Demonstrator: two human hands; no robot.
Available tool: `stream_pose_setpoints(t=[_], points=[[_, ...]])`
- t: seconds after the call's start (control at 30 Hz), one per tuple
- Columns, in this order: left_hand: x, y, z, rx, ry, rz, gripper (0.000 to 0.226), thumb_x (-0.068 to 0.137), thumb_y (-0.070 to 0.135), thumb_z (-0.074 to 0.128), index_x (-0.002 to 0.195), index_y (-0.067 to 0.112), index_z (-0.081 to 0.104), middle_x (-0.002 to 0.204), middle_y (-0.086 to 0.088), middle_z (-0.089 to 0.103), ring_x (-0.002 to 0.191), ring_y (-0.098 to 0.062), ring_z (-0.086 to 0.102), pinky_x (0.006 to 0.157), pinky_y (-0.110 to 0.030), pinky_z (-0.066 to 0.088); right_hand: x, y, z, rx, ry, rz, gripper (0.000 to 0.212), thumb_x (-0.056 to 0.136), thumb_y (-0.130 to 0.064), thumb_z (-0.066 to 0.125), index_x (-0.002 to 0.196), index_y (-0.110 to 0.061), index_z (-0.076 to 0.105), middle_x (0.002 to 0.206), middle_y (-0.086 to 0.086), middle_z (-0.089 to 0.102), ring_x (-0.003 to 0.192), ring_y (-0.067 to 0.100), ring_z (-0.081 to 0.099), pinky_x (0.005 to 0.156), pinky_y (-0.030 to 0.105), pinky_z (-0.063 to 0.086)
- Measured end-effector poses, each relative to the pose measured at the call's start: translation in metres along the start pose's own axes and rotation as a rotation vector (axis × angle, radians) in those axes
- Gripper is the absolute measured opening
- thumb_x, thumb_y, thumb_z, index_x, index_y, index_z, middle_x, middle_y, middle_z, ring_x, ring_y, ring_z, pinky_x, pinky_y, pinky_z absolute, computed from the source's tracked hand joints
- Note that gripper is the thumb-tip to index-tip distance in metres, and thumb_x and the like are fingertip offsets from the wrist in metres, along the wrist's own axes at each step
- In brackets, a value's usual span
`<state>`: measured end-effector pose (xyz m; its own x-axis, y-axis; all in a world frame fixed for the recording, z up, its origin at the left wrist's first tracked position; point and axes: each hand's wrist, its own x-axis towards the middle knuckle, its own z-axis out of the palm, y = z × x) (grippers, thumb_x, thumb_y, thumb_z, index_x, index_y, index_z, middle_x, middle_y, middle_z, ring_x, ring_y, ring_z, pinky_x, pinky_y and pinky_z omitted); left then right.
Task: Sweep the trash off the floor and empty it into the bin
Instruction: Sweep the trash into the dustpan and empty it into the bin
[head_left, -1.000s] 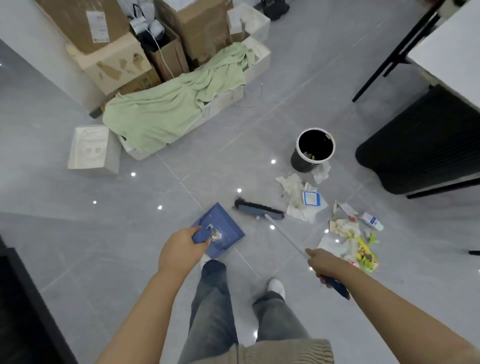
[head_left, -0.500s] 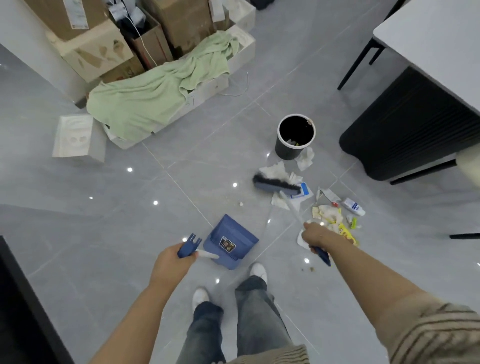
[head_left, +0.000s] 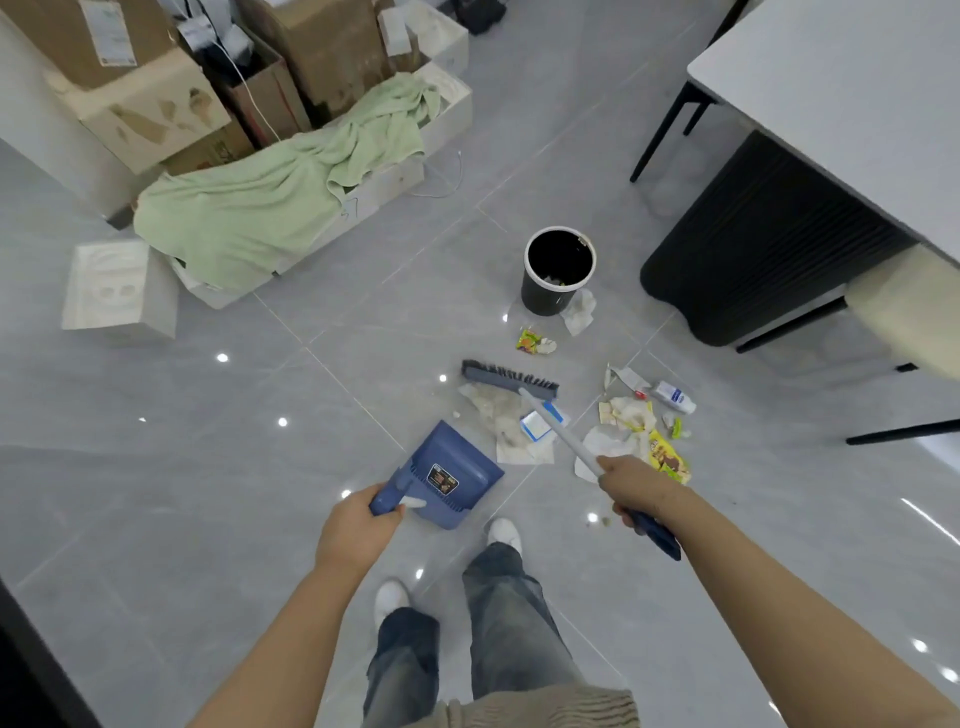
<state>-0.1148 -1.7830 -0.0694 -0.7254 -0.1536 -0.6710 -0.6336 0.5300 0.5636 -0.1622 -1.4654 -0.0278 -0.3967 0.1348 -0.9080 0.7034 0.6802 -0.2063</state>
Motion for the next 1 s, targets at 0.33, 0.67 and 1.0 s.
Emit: stream_pose_setpoints(t=[0.33,0.67,1.0], points=[[-0.008,-0.028,-0.013,0.033,0.031,-0.027,0.025,0.085,0.01,0.061,0.066,0.024,0.057,0.056,0.004,0.052,0.054,-0.01,0.046,0.053,-0.024,0.036,0.057,-0.016,0.067,-0.364,-0.037,-0.005,0.027,0.09,0.0,0.033,0.109,0.0,0.052,0.068,0.008,0.051,0.065,0.027,0.063,0.051,0.027,0.042],[-0.009,-0.029,-0.018,0.052,0.016,-0.042,0.016,0.085,0.014,0.059,0.071,0.021,0.061,0.064,0.001,0.057,0.063,-0.015,0.05,0.056,-0.023,0.036,0.001,-0.013,0.044,-0.165,-0.104,-0.066,0.048,0.094,-0.005,0.027,0.141,-0.01,0.038,0.065,0.011,0.045,0.046,0.02,0.04,0.044,0.025,0.036],[-0.018,-0.049,-0.011,0.0,0.009,-0.059,0.026,0.085,0.013,0.059,0.061,0.019,0.051,0.056,0.005,0.048,0.059,-0.013,0.044,0.055,-0.024,0.033,0.016,0.007,0.096,0.036,-0.004,0.06,0.024,0.087,0.005,0.03,0.105,-0.003,0.044,0.064,0.015,0.049,0.048,0.024,0.05,0.044,0.024,0.04]])
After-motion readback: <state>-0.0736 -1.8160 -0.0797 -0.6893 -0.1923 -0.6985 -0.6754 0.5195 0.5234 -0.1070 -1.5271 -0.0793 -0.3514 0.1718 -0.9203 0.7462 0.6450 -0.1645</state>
